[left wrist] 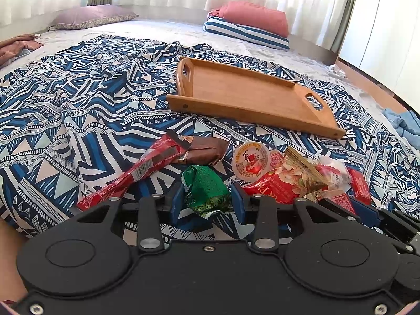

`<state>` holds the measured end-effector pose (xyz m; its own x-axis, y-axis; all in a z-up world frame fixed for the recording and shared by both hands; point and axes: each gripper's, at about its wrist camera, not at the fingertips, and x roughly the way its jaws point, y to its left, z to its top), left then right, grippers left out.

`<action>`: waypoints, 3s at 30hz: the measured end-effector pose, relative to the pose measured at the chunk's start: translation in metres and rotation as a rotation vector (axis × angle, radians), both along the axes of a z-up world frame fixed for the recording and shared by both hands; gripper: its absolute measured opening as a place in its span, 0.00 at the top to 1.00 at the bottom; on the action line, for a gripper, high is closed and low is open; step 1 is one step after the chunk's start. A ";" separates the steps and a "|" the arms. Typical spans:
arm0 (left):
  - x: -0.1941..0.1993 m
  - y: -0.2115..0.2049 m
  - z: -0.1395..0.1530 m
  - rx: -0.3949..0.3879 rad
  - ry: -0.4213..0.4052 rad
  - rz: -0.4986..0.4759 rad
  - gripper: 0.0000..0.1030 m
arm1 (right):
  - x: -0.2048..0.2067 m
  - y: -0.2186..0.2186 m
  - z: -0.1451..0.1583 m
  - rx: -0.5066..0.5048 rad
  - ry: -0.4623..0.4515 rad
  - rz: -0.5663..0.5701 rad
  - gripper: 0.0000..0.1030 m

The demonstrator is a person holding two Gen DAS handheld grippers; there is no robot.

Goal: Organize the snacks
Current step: 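Close the left gripper on the green candy while the right gripper closes on the red wafer pack, then carry the green candy and red wafer pack over the wooden tray with both tools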

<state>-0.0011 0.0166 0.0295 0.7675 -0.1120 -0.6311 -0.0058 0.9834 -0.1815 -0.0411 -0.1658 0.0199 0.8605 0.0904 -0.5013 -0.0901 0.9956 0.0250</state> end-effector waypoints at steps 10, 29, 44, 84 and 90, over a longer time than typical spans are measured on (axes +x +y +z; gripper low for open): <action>0.000 -0.001 0.000 -0.001 0.004 0.001 0.64 | -0.004 -0.011 -0.006 -0.002 0.034 -0.031 0.62; 0.002 -0.002 0.001 0.001 0.004 -0.009 0.64 | -0.004 -0.029 -0.007 0.002 0.039 -0.099 0.62; 0.043 -0.014 0.048 0.019 -0.074 -0.101 0.64 | 0.041 -0.045 0.036 -0.011 -0.035 -0.111 0.62; 0.281 -0.051 0.011 -0.139 0.139 -0.194 0.64 | 0.295 -0.083 0.008 0.202 0.265 -0.074 0.60; 0.284 -0.053 0.006 -0.120 0.134 -0.190 0.64 | 0.303 -0.080 0.002 0.192 0.274 -0.072 0.60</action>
